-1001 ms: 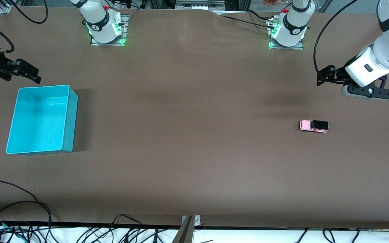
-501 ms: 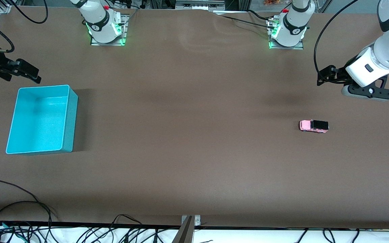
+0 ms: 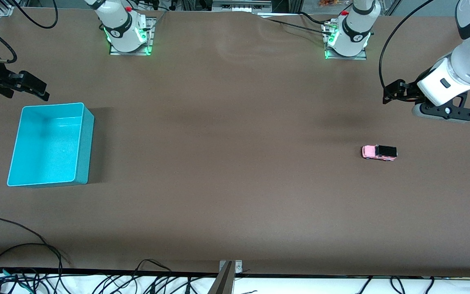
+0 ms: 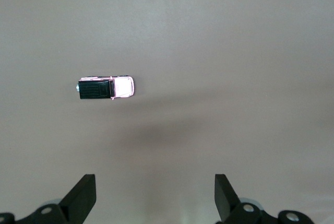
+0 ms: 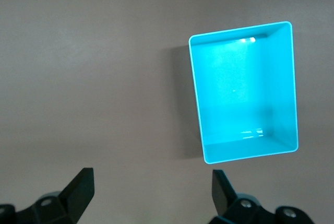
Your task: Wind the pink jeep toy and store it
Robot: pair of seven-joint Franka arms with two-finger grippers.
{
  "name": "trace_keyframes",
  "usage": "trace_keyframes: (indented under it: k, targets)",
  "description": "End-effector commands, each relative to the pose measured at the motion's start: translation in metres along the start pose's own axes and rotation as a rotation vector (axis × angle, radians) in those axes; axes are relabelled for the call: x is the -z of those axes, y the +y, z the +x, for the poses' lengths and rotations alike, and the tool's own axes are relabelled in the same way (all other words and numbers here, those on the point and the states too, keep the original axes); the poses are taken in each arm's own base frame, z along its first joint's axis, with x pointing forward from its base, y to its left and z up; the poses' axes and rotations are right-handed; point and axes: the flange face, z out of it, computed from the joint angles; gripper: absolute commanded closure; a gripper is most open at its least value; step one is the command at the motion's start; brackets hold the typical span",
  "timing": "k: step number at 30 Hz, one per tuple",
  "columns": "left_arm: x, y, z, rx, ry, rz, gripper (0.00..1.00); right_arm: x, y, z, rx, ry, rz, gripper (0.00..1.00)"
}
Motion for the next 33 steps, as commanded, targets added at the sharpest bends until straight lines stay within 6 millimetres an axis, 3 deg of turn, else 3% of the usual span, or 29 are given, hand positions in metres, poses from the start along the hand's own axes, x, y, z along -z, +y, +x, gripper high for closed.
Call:
trace_keyframes:
  k: [1,10,21,25,33]
  targets:
    - [0.005,-0.001,0.004,0.007,-0.009,0.008,0.00,0.006,-0.002,0.001,-0.007,-0.008,0.013,0.00]
    - [0.003,-0.002,0.004,-0.035,-0.014,0.007,0.00,0.006,-0.003,0.001,-0.005,-0.008,0.014,0.00]
    - [-0.001,-0.005,0.008,-0.371,-0.022,0.017,0.00,0.006,-0.003,0.001,-0.007,-0.008,0.014,0.00]
    - [-0.006,-0.022,0.011,-0.440,-0.027,0.011,0.00,0.007,-0.003,0.000,-0.007,-0.006,0.014,0.00]
    - [-0.020,-0.033,0.018,-0.683,-0.085,0.127,0.00,0.007,-0.003,0.000,-0.007,-0.006,0.014,0.00]
